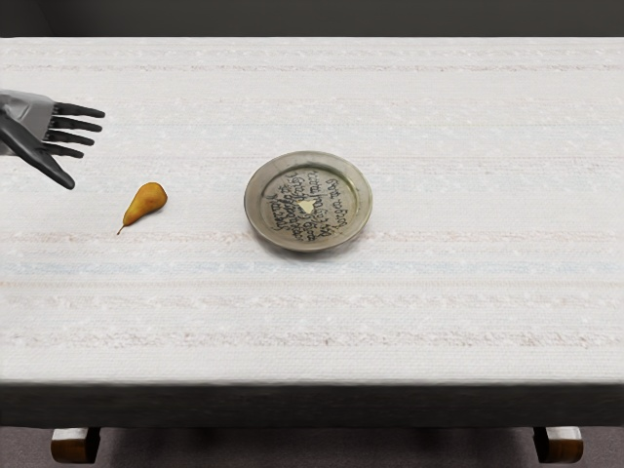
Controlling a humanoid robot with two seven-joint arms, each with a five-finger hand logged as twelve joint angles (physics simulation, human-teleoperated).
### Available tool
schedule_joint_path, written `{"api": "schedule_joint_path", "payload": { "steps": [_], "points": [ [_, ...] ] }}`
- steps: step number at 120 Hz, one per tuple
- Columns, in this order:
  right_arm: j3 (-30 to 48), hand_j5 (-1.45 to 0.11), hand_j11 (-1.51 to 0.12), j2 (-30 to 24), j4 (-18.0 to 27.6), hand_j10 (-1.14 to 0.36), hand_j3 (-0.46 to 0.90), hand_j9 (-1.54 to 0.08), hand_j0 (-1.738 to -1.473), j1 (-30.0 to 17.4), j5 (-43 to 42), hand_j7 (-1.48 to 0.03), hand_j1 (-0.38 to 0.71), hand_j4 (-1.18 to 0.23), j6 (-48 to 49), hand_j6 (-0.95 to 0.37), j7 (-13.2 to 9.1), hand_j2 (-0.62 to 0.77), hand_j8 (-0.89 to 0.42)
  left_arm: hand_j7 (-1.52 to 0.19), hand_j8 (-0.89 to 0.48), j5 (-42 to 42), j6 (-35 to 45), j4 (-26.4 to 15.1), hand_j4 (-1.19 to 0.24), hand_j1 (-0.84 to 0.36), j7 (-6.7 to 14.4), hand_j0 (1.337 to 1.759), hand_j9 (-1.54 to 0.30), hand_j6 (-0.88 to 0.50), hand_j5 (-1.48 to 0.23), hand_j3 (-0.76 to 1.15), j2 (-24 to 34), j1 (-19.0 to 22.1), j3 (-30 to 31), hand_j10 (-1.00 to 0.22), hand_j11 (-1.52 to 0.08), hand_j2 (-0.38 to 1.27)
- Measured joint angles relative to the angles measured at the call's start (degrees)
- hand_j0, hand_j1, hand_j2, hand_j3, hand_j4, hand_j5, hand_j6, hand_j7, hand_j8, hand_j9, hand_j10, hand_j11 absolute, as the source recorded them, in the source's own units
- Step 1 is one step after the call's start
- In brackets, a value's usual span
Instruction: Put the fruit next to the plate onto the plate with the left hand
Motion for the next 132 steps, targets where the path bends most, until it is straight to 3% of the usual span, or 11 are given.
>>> {"api": "schedule_joint_path", "payload": {
  "steps": [31,52,68,87,114,132],
  "points": [
    [0.07,0.00,0.00,0.00,-0.03,0.00,0.00,0.00,-1.658,0.00,0.06,0.00,-0.35,0.00,0.01,0.00,0.00,0.00,0.00,0.00,0.00,1.01,-0.02,-0.18,0.00,0.35,0.00,1.658,0.00,0.00,0.00,0.00,-2.88,-0.82,0.21,0.00,0.00,0.00],
    [0.09,0.00,0.00,0.00,-0.04,0.00,0.00,0.00,-1.658,0.00,0.06,0.00,-0.35,0.00,0.00,0.00,0.00,0.00,0.00,0.00,0.00,10.42,0.72,-0.35,0.00,0.35,0.00,1.658,0.00,0.00,0.00,0.00,-8.41,-2.11,0.19,0.00,0.00,0.00],
    [0.09,0.00,0.00,0.00,-0.02,0.00,0.00,0.00,-1.658,0.00,0.06,0.00,-0.35,0.00,-0.01,0.00,0.00,0.00,0.00,0.00,0.00,18.24,5.21,-1.43,0.00,0.35,0.00,1.658,0.00,0.00,0.00,0.00,-10.02,-1.76,0.19,0.00,0.00,0.00],
    [0.09,0.00,0.00,0.00,-0.03,0.00,0.00,0.00,-1.658,0.00,0.06,0.00,-0.35,0.00,-0.02,0.00,0.00,0.00,0.00,0.00,-0.01,26.29,11.16,-6.00,0.00,0.35,0.00,1.658,0.00,-0.01,0.00,0.00,-10.11,-0.62,0.25,0.00,0.00,0.00],
    [0.09,0.00,0.00,0.00,-0.03,0.00,0.00,0.00,-1.658,0.00,0.06,0.00,-0.35,0.00,-0.02,0.00,0.00,0.00,0.00,0.00,-0.01,40.61,21.04,-10.67,-0.01,0.35,0.00,1.658,0.00,-0.01,0.00,0.00,-15.94,5.27,0.60,0.00,0.00,0.00],
    [0.09,0.00,0.00,0.00,-0.03,0.00,0.00,0.00,-1.658,0.00,0.06,0.00,-0.35,0.00,-0.01,0.00,0.00,0.00,0.00,0.00,-0.01,48.00,32.94,-11.68,0.00,0.35,0.00,1.658,0.00,-0.01,0.00,0.00,-18.48,5.36,4.33,0.00,0.00,0.00]
  ]
}}
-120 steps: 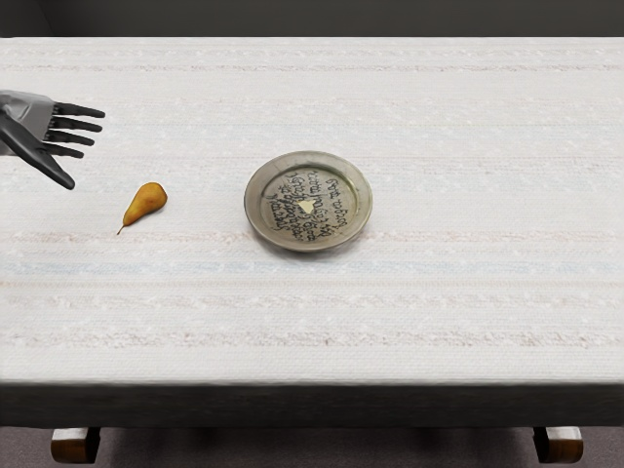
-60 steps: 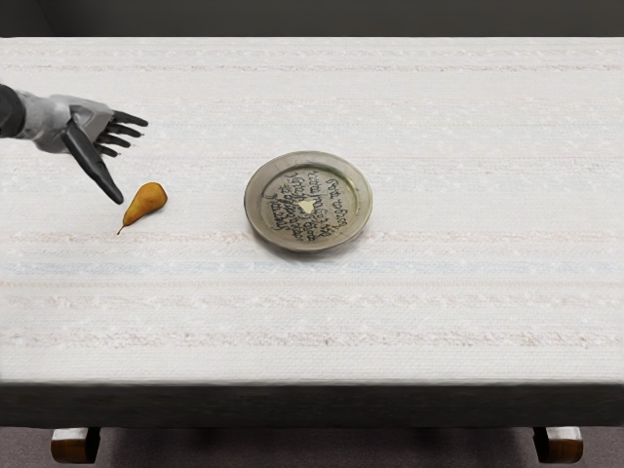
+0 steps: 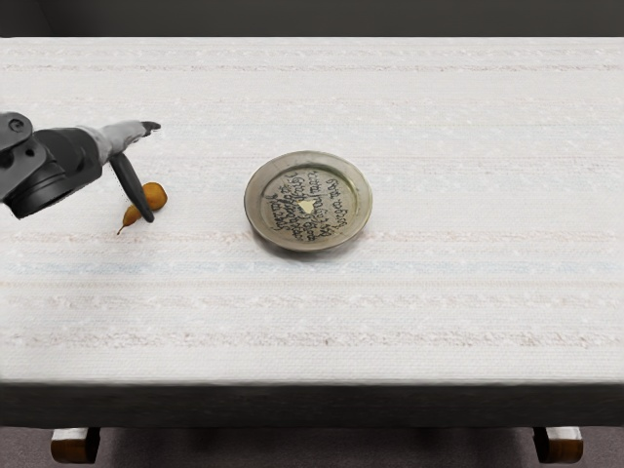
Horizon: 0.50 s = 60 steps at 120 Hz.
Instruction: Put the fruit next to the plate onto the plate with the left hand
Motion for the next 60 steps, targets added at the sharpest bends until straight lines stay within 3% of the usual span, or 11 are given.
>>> {"api": "schedule_joint_path", "payload": {
  "steps": [20,60],
  "points": [
    [0.00,0.00,0.00,0.00,0.00,0.00,0.00,0.00,-1.658,0.00,0.00,0.00,-0.35,0.00,0.01,0.00,0.00,0.00,0.00,0.00,0.00,3.34,6.84,0.11,0.00,0.35,0.00,1.658,0.00,-0.01,0.00,0.00,-0.10,0.38,3.46,0.00,0.00,0.00],
    [0.00,0.00,0.00,0.00,0.02,0.00,0.00,0.00,-1.658,0.00,0.00,0.00,-0.35,0.00,-0.01,0.00,0.00,0.00,0.00,0.00,-0.01,4.00,8.50,1.52,-0.01,0.35,0.00,1.658,0.00,-0.01,0.00,0.00,-2.79,0.79,6.46,-0.01,0.00,0.00]
  ]
}}
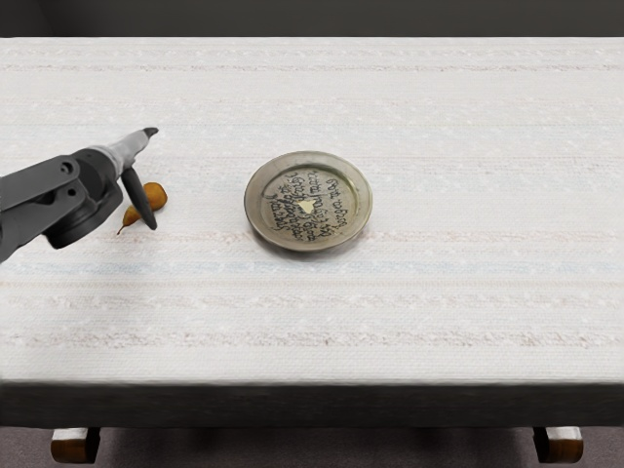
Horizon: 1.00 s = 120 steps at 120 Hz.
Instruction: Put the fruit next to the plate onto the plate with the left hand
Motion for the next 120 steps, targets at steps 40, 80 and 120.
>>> {"api": "schedule_joint_path", "payload": {
  "steps": [40,80,120],
  "points": [
    [0.00,0.00,0.00,0.00,-0.01,0.00,0.00,0.00,-1.658,0.00,0.00,0.00,-0.35,0.00,0.01,0.00,0.00,0.00,0.00,-0.17,-0.13,-0.06,2.34,0.23,-0.13,0.20,0.00,1.658,-0.17,-0.13,-0.17,0.00,-0.99,1.59,0.23,-0.13,-0.17,0.03],
    [0.00,0.00,0.00,0.00,-0.01,0.00,0.00,0.00,-1.658,0.00,0.00,0.00,-0.35,0.00,0.01,0.00,0.00,0.00,0.00,-0.35,-0.27,-0.08,2.60,0.62,-0.27,0.03,0.00,1.658,-0.35,-0.27,-0.35,0.00,-1.14,2.86,0.43,-0.27,-0.35,0.06],
    [0.00,0.00,0.00,0.00,0.00,0.00,0.00,0.00,-1.658,0.00,0.00,0.00,-0.35,0.00,0.01,0.00,0.00,0.00,0.00,-0.53,-0.41,-0.08,2.56,1.06,-0.41,-0.14,0.00,1.658,-0.53,-0.40,-0.53,0.00,-0.96,3.16,0.53,-0.41,-0.53,0.08]
  ]
}}
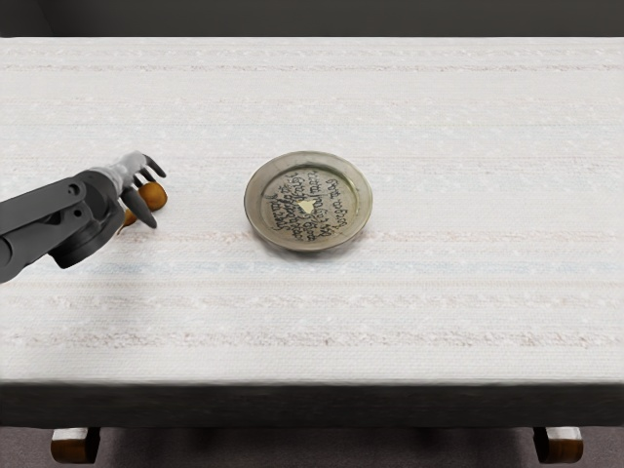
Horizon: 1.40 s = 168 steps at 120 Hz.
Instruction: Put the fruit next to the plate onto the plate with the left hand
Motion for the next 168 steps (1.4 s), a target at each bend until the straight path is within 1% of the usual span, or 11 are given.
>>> {"api": "schedule_joint_path", "payload": {
  "steps": [34,50,60,62,63,65,69,126,146,152,168],
  "points": [
    [0.00,0.00,0.00,0.00,-0.01,0.00,0.00,0.00,-1.658,0.00,0.00,0.00,-0.35,0.00,0.01,0.00,0.00,0.00,0.00,-0.68,-0.55,-0.03,-0.03,0.02,-0.52,-0.27,0.00,1.658,-0.68,-0.52,-0.68,0.00,0.00,0.09,0.00,-0.52,-0.68,0.11],
    [0.00,0.00,0.00,0.00,-0.01,0.00,0.00,0.00,-1.658,0.00,0.00,0.00,-0.35,0.00,0.00,0.00,0.00,0.00,0.00,-0.75,-0.51,-0.03,-0.03,0.02,-0.57,-0.30,-0.01,1.655,-0.75,-0.50,-0.74,0.00,0.00,0.25,-0.04,-0.57,-0.75,0.19],
    [-0.01,0.00,0.00,0.00,0.01,0.00,0.00,0.00,-1.658,0.00,0.00,0.00,-0.35,0.00,0.01,0.00,0.00,0.00,0.00,-0.80,-0.47,0.20,0.00,0.01,-0.62,-0.31,-0.03,1.651,-0.81,-0.50,-0.76,0.00,-0.01,0.77,-0.09,-0.59,-0.81,0.13],
    [-0.01,0.00,0.00,0.00,0.00,0.00,0.00,0.00,-1.658,0.00,0.00,0.00,-0.35,0.00,0.01,0.00,0.00,0.00,0.00,-0.80,-0.45,0.34,-0.03,-0.01,-0.62,-0.32,-0.03,1.650,-0.83,-0.46,-0.77,0.00,-0.01,0.94,-0.12,-0.59,-0.83,0.13],
    [-0.01,0.00,0.00,0.00,0.00,0.00,0.00,0.00,-1.658,0.00,0.00,0.00,-0.35,0.00,0.01,0.00,0.00,0.00,0.00,-0.80,-0.45,0.39,-0.01,-0.01,-0.61,-0.32,-0.03,1.650,-0.83,-0.45,-0.77,0.00,-0.01,0.99,-0.13,-0.60,-0.83,0.07],
    [-0.01,0.00,0.00,0.00,-0.01,0.00,0.00,0.00,-1.658,0.00,0.00,0.00,-0.35,0.00,0.00,0.00,0.00,0.00,0.00,-0.82,-0.46,0.32,-0.05,-0.01,-0.61,-0.32,-0.03,1.650,-0.84,-0.42,-0.78,0.00,-0.01,1.03,-0.12,-0.60,-0.84,0.14],
    [-0.01,0.00,0.00,0.00,0.00,0.00,0.00,0.00,-1.658,0.00,0.00,0.00,-0.35,0.00,0.00,0.00,0.00,0.00,0.00,-0.83,-0.47,0.24,-0.08,0.00,-0.62,-0.32,-0.01,1.650,-0.85,-0.42,-0.79,0.00,-0.01,1.05,-0.09,-0.61,-0.85,0.15],
    [0.00,0.00,0.00,0.00,0.01,0.00,0.00,0.00,-1.658,0.00,0.00,0.00,-0.35,0.00,0.02,0.00,0.00,0.00,0.00,-0.89,-0.56,-1.14,-0.13,0.03,-0.69,-0.26,0.03,1.653,-0.91,-0.52,-0.87,-0.01,-0.18,0.75,0.00,-0.67,-0.91,0.25],
    [0.00,0.00,0.00,0.00,0.00,0.00,0.00,0.00,-1.658,0.00,0.00,0.00,-0.35,0.00,0.01,0.00,0.00,0.00,0.00,-0.90,-0.57,-9.41,-0.13,0.85,-0.69,-0.27,0.01,1.654,-0.91,-0.54,-0.88,-0.01,0.41,-2.64,-0.45,-0.68,-0.91,0.32],
    [0.00,0.00,0.00,0.00,-0.02,0.00,0.00,0.00,-1.658,0.00,0.00,0.00,-0.35,0.00,0.00,0.00,0.00,0.00,0.00,-0.90,-0.58,-12.81,-0.17,1.19,-0.68,-0.27,-0.01,1.655,-0.91,-0.53,-0.89,0.00,1.25,-3.67,-0.58,-0.68,-0.91,0.38],
    [0.00,0.00,0.00,0.00,-0.03,0.00,0.00,0.00,-1.658,0.00,0.01,0.00,-0.35,0.00,-0.02,0.00,0.00,0.00,0.00,-0.90,-0.56,-21.01,-0.32,1.79,-0.69,-0.30,0.02,1.655,-0.90,-0.53,-0.89,0.00,2.02,-6.21,-0.73,-0.68,-0.90,0.38]
  ]
}}
